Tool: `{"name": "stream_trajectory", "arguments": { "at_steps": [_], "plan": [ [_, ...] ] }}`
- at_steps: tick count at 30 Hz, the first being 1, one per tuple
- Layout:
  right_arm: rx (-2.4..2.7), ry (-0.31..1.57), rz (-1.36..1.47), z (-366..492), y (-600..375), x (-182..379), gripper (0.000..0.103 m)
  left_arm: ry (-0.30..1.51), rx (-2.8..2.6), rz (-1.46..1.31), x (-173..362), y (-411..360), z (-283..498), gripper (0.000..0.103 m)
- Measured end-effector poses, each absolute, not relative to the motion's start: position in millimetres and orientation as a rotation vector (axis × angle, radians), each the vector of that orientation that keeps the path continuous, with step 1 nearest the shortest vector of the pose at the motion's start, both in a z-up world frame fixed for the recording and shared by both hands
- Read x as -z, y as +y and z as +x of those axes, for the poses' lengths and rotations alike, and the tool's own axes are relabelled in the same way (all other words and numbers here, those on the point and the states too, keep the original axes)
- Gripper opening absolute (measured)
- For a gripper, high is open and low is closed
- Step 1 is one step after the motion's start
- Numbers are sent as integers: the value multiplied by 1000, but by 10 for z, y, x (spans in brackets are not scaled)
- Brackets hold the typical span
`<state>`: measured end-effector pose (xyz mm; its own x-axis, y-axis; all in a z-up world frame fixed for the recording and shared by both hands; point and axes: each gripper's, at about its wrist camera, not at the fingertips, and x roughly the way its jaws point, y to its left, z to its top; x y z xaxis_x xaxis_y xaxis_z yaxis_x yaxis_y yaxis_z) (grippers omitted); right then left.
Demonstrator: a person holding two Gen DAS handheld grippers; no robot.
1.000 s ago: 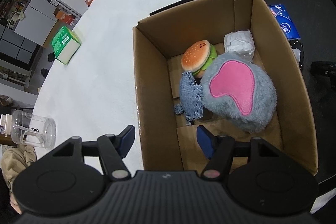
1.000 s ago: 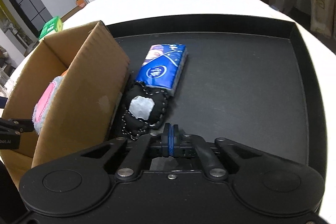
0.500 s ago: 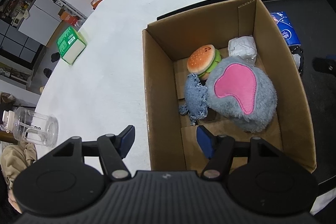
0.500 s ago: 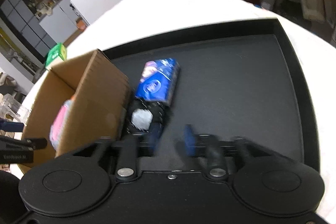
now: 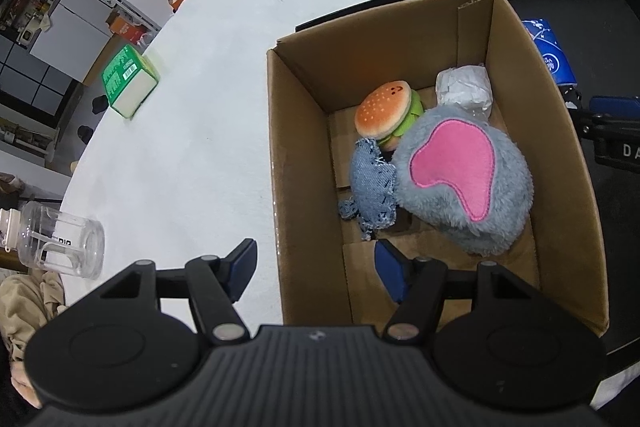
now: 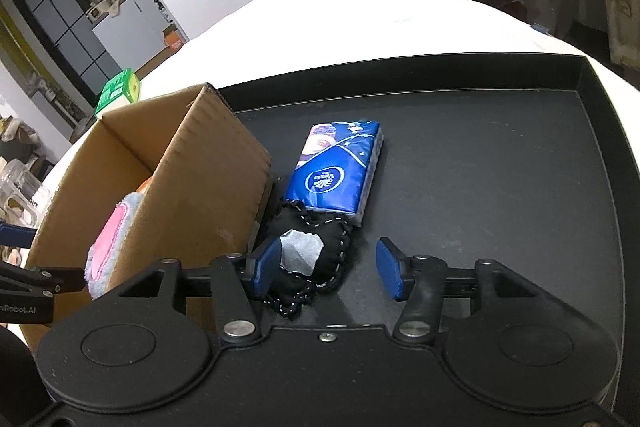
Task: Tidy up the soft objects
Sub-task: 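Grasp the black-and-white plush with the right gripper and lift it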
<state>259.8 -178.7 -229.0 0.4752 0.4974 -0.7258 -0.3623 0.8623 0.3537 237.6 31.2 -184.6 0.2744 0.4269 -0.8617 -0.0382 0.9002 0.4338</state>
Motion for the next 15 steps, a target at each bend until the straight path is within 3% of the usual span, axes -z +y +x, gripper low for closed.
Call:
{"name": "stream_trajectory", "arguments": {
  "at_steps": [3, 7, 15],
  "plan": [
    [-532, 938, 142, 2598, -1752, 2315, 48, 1266, -321, 368, 1861, 304, 2387, 64],
    [-568, 939, 137, 2545, -1756, 2306, 23, 1265, -322, 373, 1862, 291, 2388, 64],
    [-526, 962, 72, 2436, -1824, 2249, 0, 1255, -335, 368, 1818, 285, 2354, 62]
  ]
}}
